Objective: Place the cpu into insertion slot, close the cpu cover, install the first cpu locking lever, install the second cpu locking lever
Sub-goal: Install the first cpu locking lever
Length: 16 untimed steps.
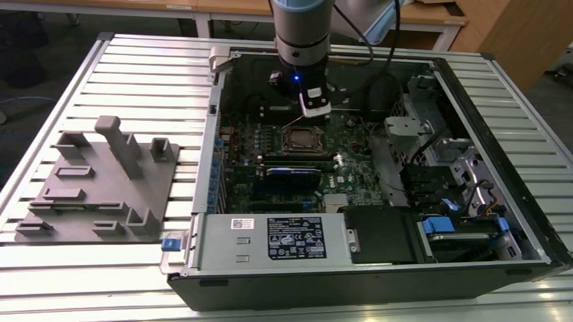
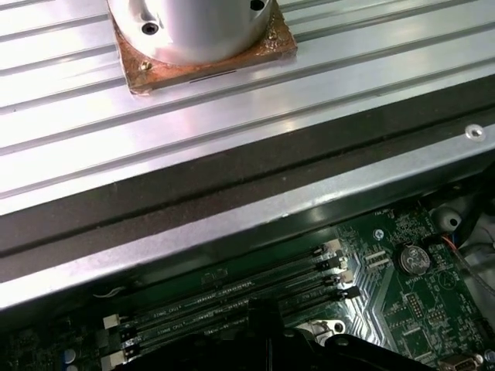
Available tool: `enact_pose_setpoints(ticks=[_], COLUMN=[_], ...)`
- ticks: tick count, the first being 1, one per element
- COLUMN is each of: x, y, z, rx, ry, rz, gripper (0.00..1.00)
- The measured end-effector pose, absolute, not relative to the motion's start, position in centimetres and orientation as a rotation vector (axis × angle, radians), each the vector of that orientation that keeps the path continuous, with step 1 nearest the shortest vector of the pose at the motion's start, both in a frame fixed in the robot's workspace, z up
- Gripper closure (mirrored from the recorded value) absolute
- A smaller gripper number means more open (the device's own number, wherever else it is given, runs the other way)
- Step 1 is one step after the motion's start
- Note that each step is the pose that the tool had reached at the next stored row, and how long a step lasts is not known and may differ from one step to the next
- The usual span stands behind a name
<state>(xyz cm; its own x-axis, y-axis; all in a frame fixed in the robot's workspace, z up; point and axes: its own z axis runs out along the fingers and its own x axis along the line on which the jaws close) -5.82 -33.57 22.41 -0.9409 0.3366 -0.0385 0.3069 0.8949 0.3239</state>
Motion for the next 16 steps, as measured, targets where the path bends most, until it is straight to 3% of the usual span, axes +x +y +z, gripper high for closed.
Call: enact_pose_setpoints(ticks=[7, 16], x=[-5.9, -6.0], y=[-33.7, -33.8], z=[22.4, 21.3], rx=[0.513, 0.52], ry=[2.966, 2.965], rz=[0.425, 0.416], gripper=[0.9, 0.9])
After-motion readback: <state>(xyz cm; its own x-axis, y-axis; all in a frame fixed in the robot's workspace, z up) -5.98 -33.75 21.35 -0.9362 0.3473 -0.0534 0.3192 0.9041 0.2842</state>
